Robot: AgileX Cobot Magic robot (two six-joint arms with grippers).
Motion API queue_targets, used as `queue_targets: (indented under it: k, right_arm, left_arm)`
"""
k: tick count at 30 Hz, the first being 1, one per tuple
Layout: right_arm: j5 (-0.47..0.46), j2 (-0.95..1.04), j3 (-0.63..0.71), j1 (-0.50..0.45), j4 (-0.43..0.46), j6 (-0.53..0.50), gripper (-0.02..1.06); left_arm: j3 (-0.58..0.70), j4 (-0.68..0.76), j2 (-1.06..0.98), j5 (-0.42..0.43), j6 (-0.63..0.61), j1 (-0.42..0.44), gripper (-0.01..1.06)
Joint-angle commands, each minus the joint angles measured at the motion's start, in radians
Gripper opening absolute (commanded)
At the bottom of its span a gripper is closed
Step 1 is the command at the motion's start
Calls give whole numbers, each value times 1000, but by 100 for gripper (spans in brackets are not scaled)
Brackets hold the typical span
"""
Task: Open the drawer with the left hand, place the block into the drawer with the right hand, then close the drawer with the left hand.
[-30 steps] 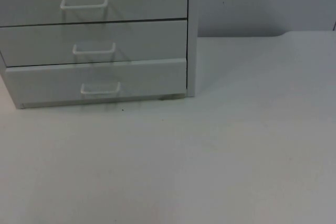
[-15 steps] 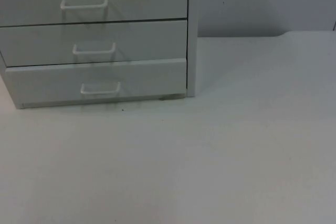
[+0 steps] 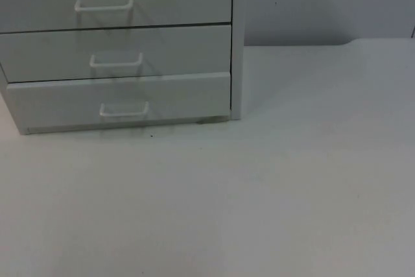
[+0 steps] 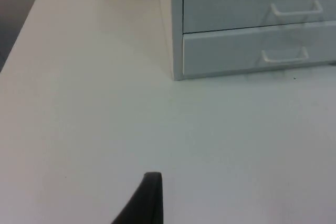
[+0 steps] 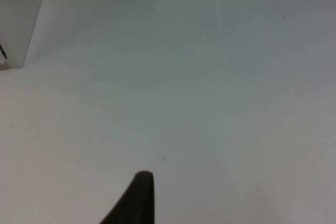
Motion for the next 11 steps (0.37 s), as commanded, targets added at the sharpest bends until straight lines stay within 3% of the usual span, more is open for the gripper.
queue_targets:
  k: [1,7,11]
  right_arm:
    - [-7,-4,7,3,-3,-1,105]
    - [-7,-4,7,3,-3,-1,105]
    - [-7,-4,7,-10,-3,-1,105]
  left_arm:
    - [5,0,-4,-4,-1,-6,105]
    - [5,0,-4,-4,-1,-6,105]
    - [5,4,-4,-4,-1,41,105]
